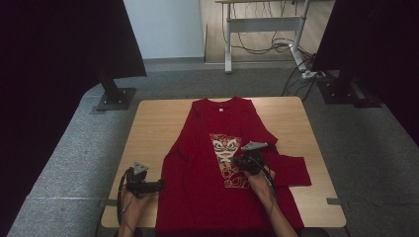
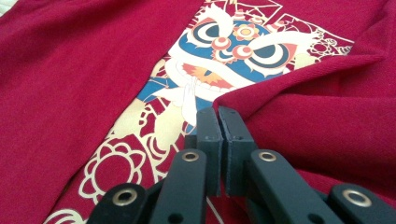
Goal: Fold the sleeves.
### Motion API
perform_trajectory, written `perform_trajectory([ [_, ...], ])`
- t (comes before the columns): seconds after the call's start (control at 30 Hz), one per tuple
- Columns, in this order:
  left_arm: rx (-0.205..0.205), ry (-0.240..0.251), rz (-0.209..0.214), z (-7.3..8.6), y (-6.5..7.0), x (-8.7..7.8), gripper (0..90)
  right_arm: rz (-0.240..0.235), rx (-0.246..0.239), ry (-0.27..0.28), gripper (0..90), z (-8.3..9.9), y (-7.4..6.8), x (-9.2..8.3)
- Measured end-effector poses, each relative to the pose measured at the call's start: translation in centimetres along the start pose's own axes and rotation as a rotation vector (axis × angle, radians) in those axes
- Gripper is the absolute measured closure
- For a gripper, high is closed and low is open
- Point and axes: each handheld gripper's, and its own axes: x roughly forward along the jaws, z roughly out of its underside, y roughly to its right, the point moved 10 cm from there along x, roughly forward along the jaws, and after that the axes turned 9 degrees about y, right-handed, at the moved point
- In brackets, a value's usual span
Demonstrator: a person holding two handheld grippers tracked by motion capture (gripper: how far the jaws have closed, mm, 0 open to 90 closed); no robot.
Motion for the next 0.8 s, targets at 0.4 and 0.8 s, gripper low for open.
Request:
perform_trajectory([
  [0.4,0.000,0.000,0.000,0.0,0.0,0.0,6.8,0.020,-0.036,0.007,45.7,-1.1,-0.1,-0.7],
  [0.8,0.000,0.000,0.000,0.0,0.0,0.0,6.8,0.075,-0.013,0.034,8.0,-2.1,1.8,-2.1],
])
